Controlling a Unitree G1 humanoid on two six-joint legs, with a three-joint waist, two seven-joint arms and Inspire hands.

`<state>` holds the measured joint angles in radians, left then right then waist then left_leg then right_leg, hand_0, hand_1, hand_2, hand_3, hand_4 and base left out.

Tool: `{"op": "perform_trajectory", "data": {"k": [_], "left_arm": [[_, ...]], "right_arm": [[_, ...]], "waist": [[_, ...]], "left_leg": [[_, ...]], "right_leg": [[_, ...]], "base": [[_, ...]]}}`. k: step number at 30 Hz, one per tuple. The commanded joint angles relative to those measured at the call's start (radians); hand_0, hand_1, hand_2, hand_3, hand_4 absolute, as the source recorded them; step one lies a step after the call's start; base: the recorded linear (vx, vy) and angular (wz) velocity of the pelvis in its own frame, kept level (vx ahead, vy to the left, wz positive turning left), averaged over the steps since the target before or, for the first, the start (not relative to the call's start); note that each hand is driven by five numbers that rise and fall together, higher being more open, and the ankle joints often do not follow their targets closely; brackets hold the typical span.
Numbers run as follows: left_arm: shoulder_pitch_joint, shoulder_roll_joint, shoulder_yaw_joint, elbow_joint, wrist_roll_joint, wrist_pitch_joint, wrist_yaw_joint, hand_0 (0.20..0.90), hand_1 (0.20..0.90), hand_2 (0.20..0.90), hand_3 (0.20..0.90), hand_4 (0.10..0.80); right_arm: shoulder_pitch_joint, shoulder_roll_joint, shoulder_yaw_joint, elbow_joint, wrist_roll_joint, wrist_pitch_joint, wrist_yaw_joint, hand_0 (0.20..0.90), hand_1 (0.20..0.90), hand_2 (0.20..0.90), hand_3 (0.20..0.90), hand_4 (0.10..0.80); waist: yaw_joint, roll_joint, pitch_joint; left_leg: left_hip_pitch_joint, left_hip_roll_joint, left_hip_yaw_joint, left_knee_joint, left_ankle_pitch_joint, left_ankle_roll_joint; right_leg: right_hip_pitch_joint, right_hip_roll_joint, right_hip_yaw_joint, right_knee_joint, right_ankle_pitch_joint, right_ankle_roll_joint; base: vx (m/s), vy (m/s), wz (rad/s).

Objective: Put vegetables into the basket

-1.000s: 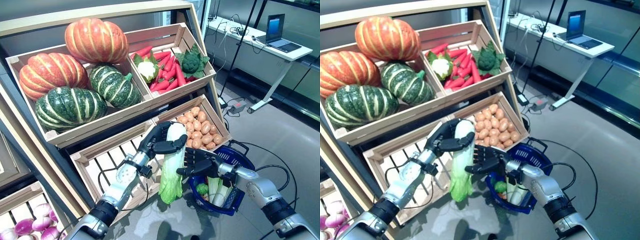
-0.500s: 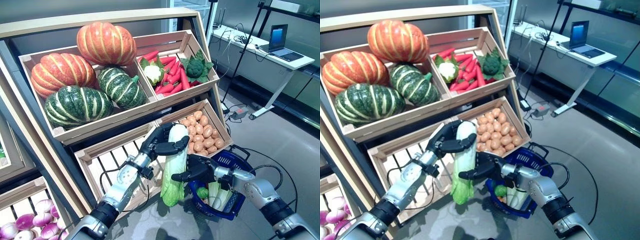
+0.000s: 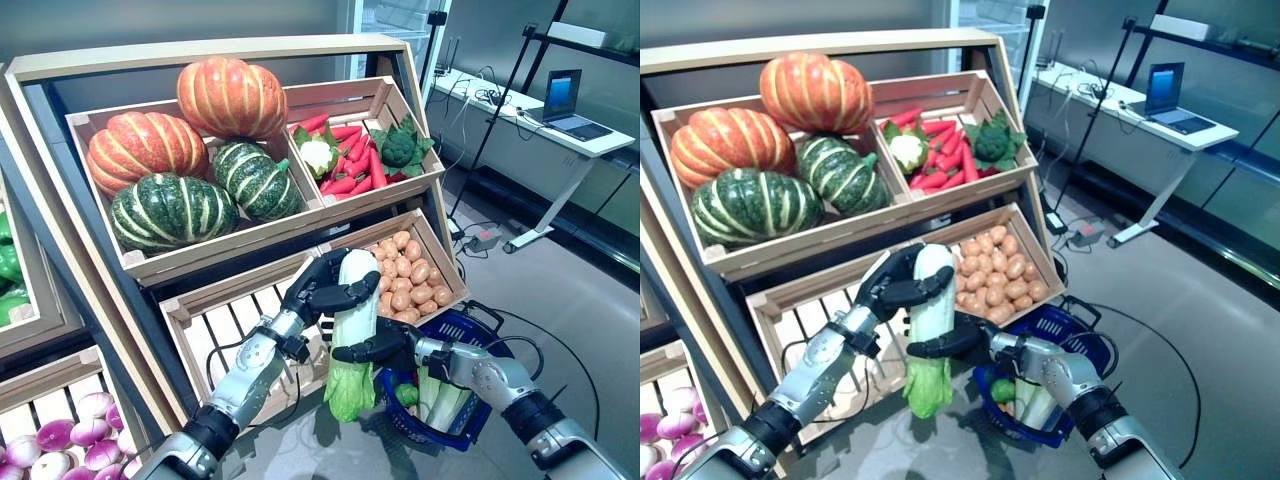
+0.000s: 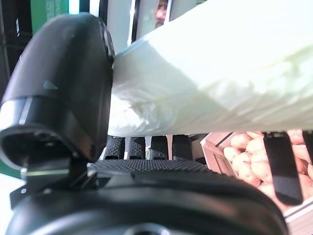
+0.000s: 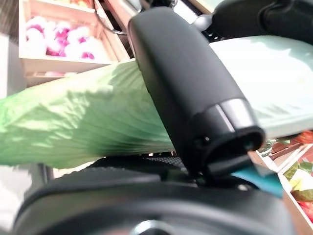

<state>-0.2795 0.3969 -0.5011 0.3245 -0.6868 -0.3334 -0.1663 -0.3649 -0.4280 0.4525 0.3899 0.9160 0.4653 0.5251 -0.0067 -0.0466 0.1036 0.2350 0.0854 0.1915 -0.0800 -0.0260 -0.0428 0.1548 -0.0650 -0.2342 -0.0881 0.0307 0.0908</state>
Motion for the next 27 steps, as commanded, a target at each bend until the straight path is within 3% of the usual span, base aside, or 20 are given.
{"op": "perform_trajectory", "data": {"k": [1,9,18,20,27], "left_arm": [[-0.081,-0.121,-0.062,-0.128,-0.116,-0.124,-0.101,0.3,0.3,0.3,0.3,0.4],[-0.082,-0.118,-0.098,-0.162,-0.128,-0.111,-0.109,0.3,0.3,0.3,0.3,0.4],[-0.087,-0.095,-0.083,-0.17,-0.093,-0.097,-0.097,0.3,0.3,0.3,0.3,0.4],[-0.08,-0.081,-0.07,-0.177,-0.084,-0.081,-0.095,0.9,0.9,0.9,0.9,0.8],[-0.064,-0.024,-0.008,-0.176,-0.04,-0.061,-0.065,0.9,0.9,0.9,0.9,0.8]], "right_arm": [[-0.162,0.136,0.006,0.061,0.179,-0.042,-0.016,0.3,0.3,0.3,0.3,0.4],[-0.209,0.142,-0.024,0.145,0.2,-0.076,-0.036,0.3,0.3,0.3,0.3,0.4],[-0.2,0.106,-0.047,0.166,0.162,-0.08,-0.048,0.3,0.3,0.3,0.3,0.4],[-0.172,0.081,-0.054,0.168,0.146,-0.073,-0.057,0.3,0.3,0.3,0.3,0.4],[-0.07,-0.01,-0.131,0.229,0.086,-0.077,-0.039,0.3,0.3,0.3,0.3,0.4]], "waist": [[0.026,-0.024,-0.062],[0.04,-0.021,-0.061],[0.033,-0.02,-0.064],[0.027,-0.019,-0.064],[0.014,-0.017,-0.056]], "left_leg": [[-0.045,-0.028,-0.001,-0.007,-0.041,0.004],[-0.046,-0.028,-0.01,-0.007,-0.044,0.005],[-0.044,-0.026,-0.008,-0.007,-0.045,0.005],[-0.045,-0.024,-0.007,-0.007,-0.044,0.005],[-0.048,-0.019,0.006,-0.007,-0.04,0.007]], "right_leg": [[0.02,-0.015,-0.003,0.001,-0.03,-0.005],[0.024,-0.02,-0.013,0.001,-0.032,-0.004],[0.021,-0.02,-0.005,0.001,-0.028,-0.003],[0.018,-0.019,0.001,0.001,-0.027,-0.002],[0.01,-0.017,0.01,0.001,-0.022,-0.002]], "base": [[-0.012,0.004,0.11],[-0.019,0.001,0.1],[-0.003,0.001,0.02],[0.0,0.0,0.0],[0.0,0.0,0.0]]}}
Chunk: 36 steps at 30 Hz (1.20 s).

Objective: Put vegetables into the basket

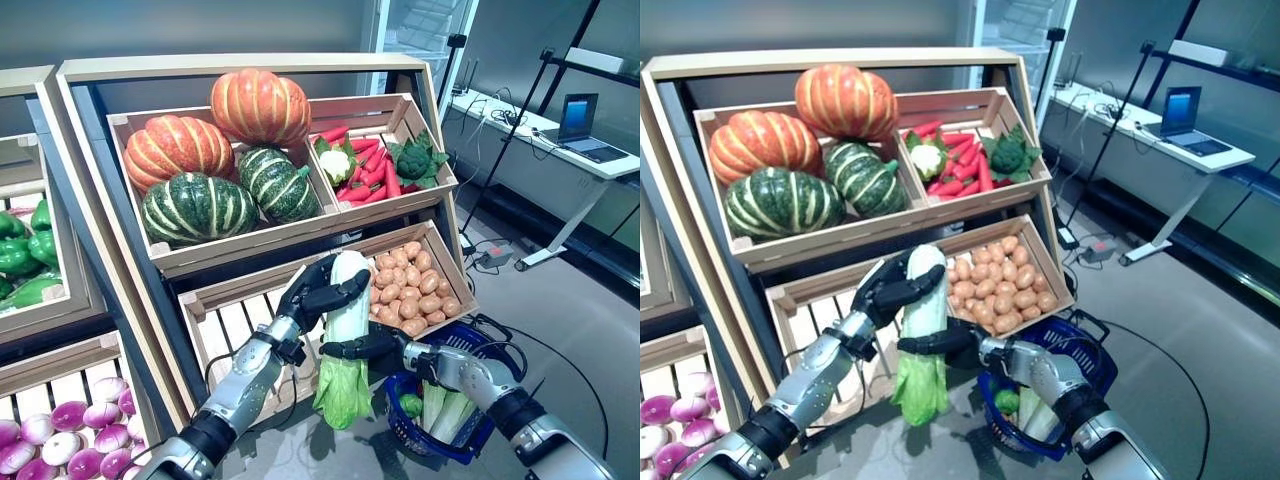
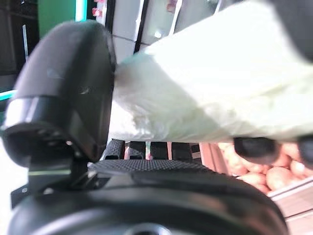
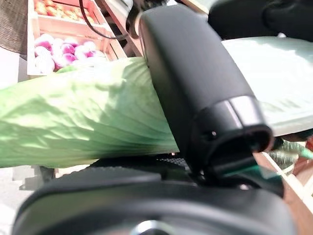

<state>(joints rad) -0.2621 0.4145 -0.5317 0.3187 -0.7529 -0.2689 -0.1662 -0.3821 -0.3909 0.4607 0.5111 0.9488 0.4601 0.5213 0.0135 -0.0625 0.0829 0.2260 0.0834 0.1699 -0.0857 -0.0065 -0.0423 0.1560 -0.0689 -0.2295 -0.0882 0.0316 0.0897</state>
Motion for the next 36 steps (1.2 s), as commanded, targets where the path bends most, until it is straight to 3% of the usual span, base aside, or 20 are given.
{"op": "perform_trajectory", "data": {"k": [1,11,17,20,24,29,32,34,36], "left_arm": [[-0.08,-0.038,0.028,-0.167,0.028,-0.125,-0.066,0.9,0.9,0.9,0.9,0.8],[-0.022,0.039,0.148,-0.139,0.037,-0.09,-0.049,0.9,0.9,0.9,0.9,0.8],[0.022,0.044,0.201,-0.069,0.074,-0.078,-0.018,0.9,0.9,0.9,0.9,0.8],[0.037,0.031,0.211,-0.026,0.106,-0.084,0.004,0.9,0.9,0.9,0.9,0.8],[0.086,0.029,0.227,-0.009,0.102,-0.084,0.021,0.9,0.9,0.9,0.9,0.8],[0.079,0.047,0.221,-0.03,0.101,-0.093,0.039,0.9,0.9,0.9,0.9,0.8],[0.02,0.068,0.206,-0.029,0.072,-0.122,0.054,0.9,0.9,0.9,0.9,0.8],[0.009,0.069,0.185,-0.05,0.058,-0.137,0.077,0.9,0.9,0.9,0.9,0.8],[0.015,0.066,0.177,-0.063,0.057,-0.138,0.093,0.9,0.9,0.9,0.9,0.8]], "right_arm": [[-0.047,-0.055,-0.146,0.117,0.049,-0.075,-0.035,0.3,0.3,0.3,0.3,0.4],[0.085,-0.167,-0.326,0.271,0.025,-0.119,-0.029,0.3,0.3,0.3,0.3,0.4],[0.102,-0.225,-0.505,0.477,0.056,-0.199,-0.15,0.3,0.3,0.3,0.3,0.4],[0.091,-0.252,-0.543,0.577,-0.033,-0.237,-0.213,0.3,0.3,0.3,0.3,0.4],[0.104,-0.249,-0.585,0.655,0.024,-0.243,-0.268,0.3,0.3,0.3,0.3,0.4],[0.067,-0.221,-0.6,0.653,0.096,-0.363,-0.359,0.3,0.3,0.3,0.3,0.4],[-0.02,-0.226,-0.596,0.627,0.156,-0.452,-0.428,0.3,0.3,0.3,0.3,0.4],[-0.064,-0.248,-0.598,0.63,0.159,-0.489,-0.43,0.3,0.3,0.3,0.3,0.4],[-0.08,-0.26,-0.599,0.63,0.153,-0.493,-0.429,0.3,0.3,0.3,0.3,0.4]], "waist": [[-0.007,-0.001,-0.035],[-0.017,-0.001,-0.022],[-0.012,-0.004,-0.009],[-0.006,-0.005,-0.006],[0.005,-0.005,0.016],[0.025,0.006,0.1],[0.029,0.031,0.221],[0.034,0.051,0.273],[0.037,0.059,0.287]], "left_leg": [[-0.039,-0.017,0.028,-0.002,-0.059,0.006],[-0.041,-0.01,0.039,-0.002,-0.056,0.006],[-0.042,-0.007,0.044,-0.002,-0.057,0.007],[-0.039,-0.008,0.048,-0.002,-0.058,0.01],[-0.038,-0.012,0.062,0.016,-0.059,0.017],[-0.185,-0.008,0.026,0.206,-0.11,0.026],[-0.349,0.001,0.011,0.42,-0.171,0.034],[-0.446,0.004,-0.017,0.567,-0.238,0.032],[-0.487,-0.001,-0.028,0.613,-0.254,0.036]], "right_leg": [[0.008,-0.013,0.006,0.001,-0.023,0.0],[0.0,-0.006,0.019,0.001,-0.015,-0.001],[-0.003,-0.001,0.022,0.001,-0.013,-0.002],[-0.001,0.0,0.024,0.001,-0.015,-0.003],[0.01,-0.001,0.012,0.002,-0.014,-0.01],[-0.104,-0.02,-0.016,0.172,-0.081,-0.034],[-0.245,-0.064,-0.042,0.369,-0.142,-0.05],[-0.317,-0.085,-0.036,0.498,-0.203,-0.064],[-0.353,-0.096,-0.038,0.55,-0.221,-0.072]], "base": [[0.0,0.0,0.0],[0.0,0.0,0.0],[0.008,-0.018,-0.02],[0.042,-0.034,-0.1],[0.069,-0.045,-0.05],[-0.145,-0.064,0.04],[-0.312,-0.018,0.26],[-0.123,0.028,0.21],[-0.01,0.035,0.2]]}}
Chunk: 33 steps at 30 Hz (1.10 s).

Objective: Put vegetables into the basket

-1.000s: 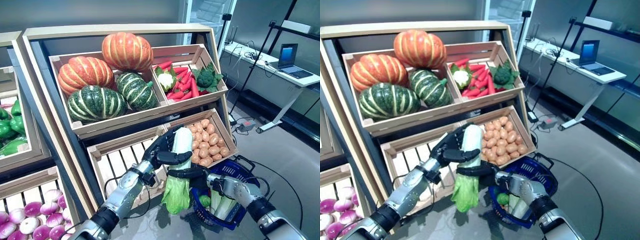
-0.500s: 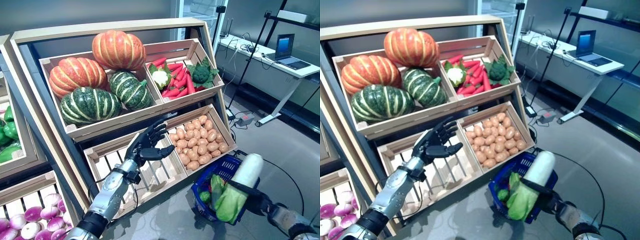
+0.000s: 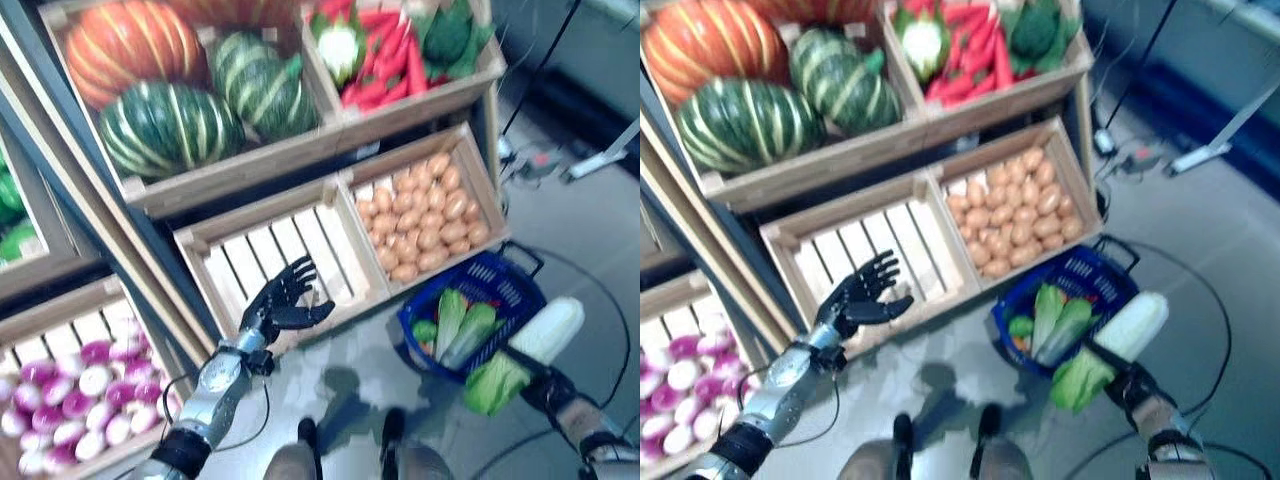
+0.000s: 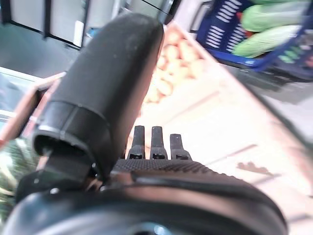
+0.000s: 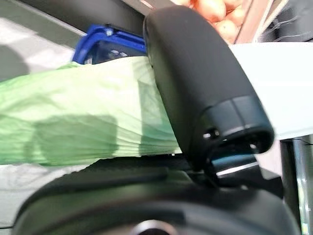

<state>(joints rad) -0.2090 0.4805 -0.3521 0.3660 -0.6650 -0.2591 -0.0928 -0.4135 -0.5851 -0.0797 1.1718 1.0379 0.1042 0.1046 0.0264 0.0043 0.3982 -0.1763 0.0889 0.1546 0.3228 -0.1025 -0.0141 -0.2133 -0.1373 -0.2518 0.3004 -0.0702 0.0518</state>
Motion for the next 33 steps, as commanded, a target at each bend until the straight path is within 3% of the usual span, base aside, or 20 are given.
{"op": "perform_trajectory", "data": {"k": [1,5,9,16,17,18,19,20,27,33], "left_arm": [[-0.033,-0.001,-0.008,-0.112,-0.031,-0.158,0.021,0.9,0.9,0.9,0.9,0.8],[-0.044,0.018,-0.051,-0.163,-0.028,-0.175,0.058,0.9,0.9,0.9,0.9,0.8],[-0.07,0.021,-0.082,-0.17,-0.079,-0.185,0.067,0.9,0.9,0.9,0.9,0.8],[-0.123,0.02,-0.115,-0.203,-0.096,-0.241,0.099,0.9,0.9,0.9,0.9,0.8],[-0.126,0.02,-0.116,-0.209,-0.097,-0.247,0.102,0.9,0.9,0.9,0.9,0.8],[-0.129,0.021,-0.117,-0.211,-0.099,-0.25,0.103,0.9,0.9,0.9,0.9,0.8],[-0.134,0.02,-0.118,-0.214,-0.1,-0.257,0.105,0.9,0.9,0.9,0.9,0.8],[-0.142,0.018,-0.122,-0.22,-0.098,-0.264,0.115,0.9,0.9,0.9,0.9,0.8],[-0.14,0.025,-0.121,-0.227,-0.108,-0.281,0.127,0.9,0.9,0.9,0.9,0.8],[-0.121,0.037,-0.116,-0.236,-0.119,-0.288,0.107,0.9,0.9,0.9,0.9,0.8]], "right_arm": [[-0.065,-0.081,-0.06,-0.028,0.055,-0.138,-0.014,0.3,0.3,0.3,0.3,0.4],[-0.189,-0.167,-0.021,-0.025,0.018,-0.16,-0.051,0.3,0.3,0.3,0.3,0.4],[-0.299,-0.194,0.021,-0.019,0.006,-0.17,-0.05,0.3,0.3,0.3,0.3,0.4],[-0.451,-0.228,0.093,0.011,-0.072,-0.157,-0.129,0.3,0.3,0.3,0.3,0.4],[-0.461,-0.234,0.095,0.016,-0.068,-0.156,-0.131,0.326,0.326,0.326,0.326,0.417],[-0.466,-0.237,0.096,0.018,-0.067,-0.156,-0.133,0.446,0.446,0.446,0.446,0.497],[-0.475,-0.241,0.095,0.021,-0.064,-0.155,-0.134,0.867,0.867,0.867,0.867,0.778],[-0.489,-0.246,0.094,0.025,-0.064,-0.158,-0.142,0.9,0.9,0.9,0.9,0.8],[-0.512,-0.282,0.079,0.038,-0.052,-0.152,-0.144,0.9,0.9,0.9,0.9,0.8],[-0.471,-0.295,0.045,0.063,-0.043,-0.133,-0.126,0.9,0.9,0.9,0.9,0.8]], "waist": [[0.027,0.001,-0.015],[0.039,0.034,0.047],[0.036,0.052,0.072],[0.027,0.085,0.098],[0.026,0.089,0.099],[0.024,0.091,0.099],[0.022,0.094,0.1],[0.019,0.098,0.102],[0.011,0.105,0.094],[0.016,0.092,0.08]], "left_leg": [[-0.117,-0.01,-0.023,0.24,-0.166,0.008],[-0.276,-0.032,-0.039,0.395,-0.21,0.027],[-0.373,-0.044,-0.039,0.522,-0.259,0.043],[-0.509,-0.055,-0.042,0.721,-0.342,0.068],[-0.525,-0.056,-0.043,0.742,-0.351,0.07],[-0.533,-0.056,-0.043,0.752,-0.355,0.072],[-0.547,-0.057,-0.045,0.77,-0.362,0.073],[-0.563,-0.058,-0.045,0.792,-0.371,0.077],[-0.613,-0.06,-0.053,0.865,-0.397,0.08],[-0.567,-0.053,-0.059,0.833,-0.392,0.073]], "right_leg": [[-0.01,-0.036,-0.017,0.199,-0.13,-0.039],[-0.165,-0.088,-0.019,0.372,-0.171,-0.052],[-0.282,-0.119,0.007,0.519,-0.214,-0.058],[-0.438,-0.138,0.044,0.702,-0.277,-0.075],[-0.457,-0.14,0.049,0.724,-0.284,-0.077],[-0.466,-0.14,0.052,0.733,-0.287,-0.078],[-0.484,-0.14,0.059,0.75,-0.293,-0.08],[-0.504,-0.139,0.065,0.77,-0.3,-0.084],[-0.56,-0.128,0.08,0.841,-0.331,-0.094],[-0.515,-0.122,0.066,0.814,-0.325,-0.09]], "base": [[-0.035,0.037,0.19],[-0.14,0.044,0.15],[-0.093,0.032,0.13],[-0.078,-0.012,0.04],[-0.066,-0.01,0.08],[-0.049,-0.008,0.05],[-0.062,-0.008,0.01],[-0.067,-0.008,0.04],[-0.026,-0.011,0.03],[0.018,-0.034,-0.03]]}}
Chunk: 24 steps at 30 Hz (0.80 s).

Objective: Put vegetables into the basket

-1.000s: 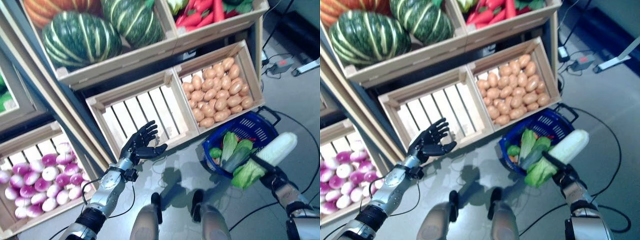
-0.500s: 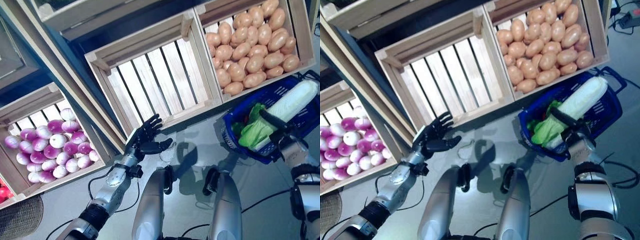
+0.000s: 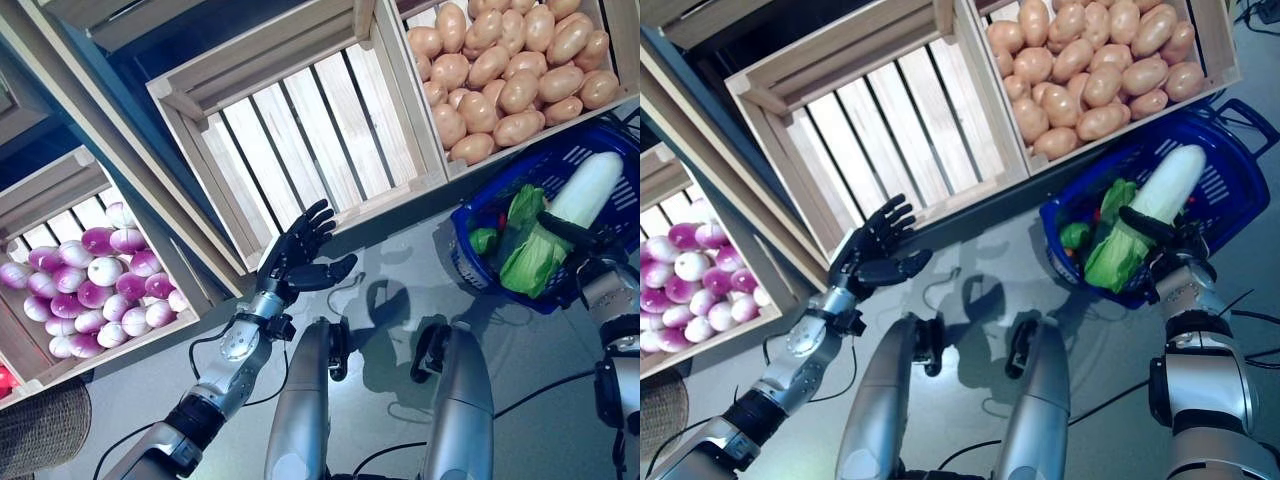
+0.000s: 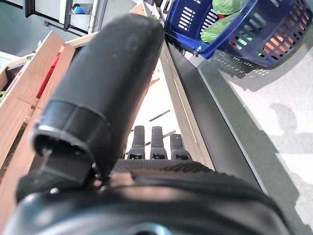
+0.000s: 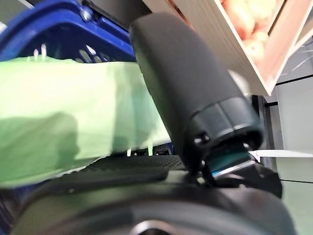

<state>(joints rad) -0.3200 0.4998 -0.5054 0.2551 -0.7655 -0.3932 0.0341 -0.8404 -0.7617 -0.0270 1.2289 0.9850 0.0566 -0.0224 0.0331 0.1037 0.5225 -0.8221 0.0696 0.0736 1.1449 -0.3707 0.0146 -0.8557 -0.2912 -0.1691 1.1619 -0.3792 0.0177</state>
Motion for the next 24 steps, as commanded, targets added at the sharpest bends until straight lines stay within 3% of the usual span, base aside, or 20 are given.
{"op": "perform_trajectory", "data": {"k": [1,13,19,24], "left_arm": [[-0.009,0.018,0.036,-0.125,-0.017,-0.15,-0.023,0.9,0.9,0.9,0.9,0.8],[0.022,0.035,0.055,-0.147,-0.023,-0.097,-0.059,0.9,0.9,0.9,0.9,0.8],[0.066,0.026,0.07,-0.135,-0.009,-0.066,-0.086,0.9,0.9,0.9,0.9,0.8],[0.102,0.001,0.096,-0.097,-0.021,-0.024,-0.118,0.9,0.9,0.9,0.9,0.8]], "right_arm": [[-0.036,-0.118,-0.013,0.01,0.012,-0.08,0.006,0.9,0.9,0.9,0.9,0.8],[0.084,-0.099,-0.062,0.008,0.02,-0.065,0.057,0.9,0.9,0.9,0.9,0.8],[0.166,-0.067,-0.085,0.006,0.026,-0.041,0.106,0.9,0.9,0.9,0.9,0.8],[0.256,0.021,-0.095,-0.023,0.074,-0.057,0.179,0.9,0.9,0.9,0.9,0.8]], "waist": [[0.011,-0.011,-0.05],[0.039,-0.066,-0.138],[0.053,-0.097,-0.206],[0.054,-0.131,-0.28]], "left_leg": [[0.096,-0.031,0.022,-0.006,-0.119,0.043],[0.376,0.014,0.037,-0.328,-0.019,0.017],[0.528,0.025,0.056,-0.534,0.06,-0.005],[0.665,0.022,0.087,-0.727,0.126,-0.024]], "right_leg": [[0.143,0.031,-0.021,-0.061,-0.011,-0.053],[0.452,0.049,-0.097,-0.372,0.074,-0.033],[0.624,0.095,-0.126,-0.602,0.138,-0.02],[0.77,0.14,-0.124,-0.832,0.202,0.009]], "base": [[0.02,-0.043,0.03],[0.063,-0.025,-0.03],[0.093,-0.012,-0.05],[0.141,-0.017,-0.04]]}}
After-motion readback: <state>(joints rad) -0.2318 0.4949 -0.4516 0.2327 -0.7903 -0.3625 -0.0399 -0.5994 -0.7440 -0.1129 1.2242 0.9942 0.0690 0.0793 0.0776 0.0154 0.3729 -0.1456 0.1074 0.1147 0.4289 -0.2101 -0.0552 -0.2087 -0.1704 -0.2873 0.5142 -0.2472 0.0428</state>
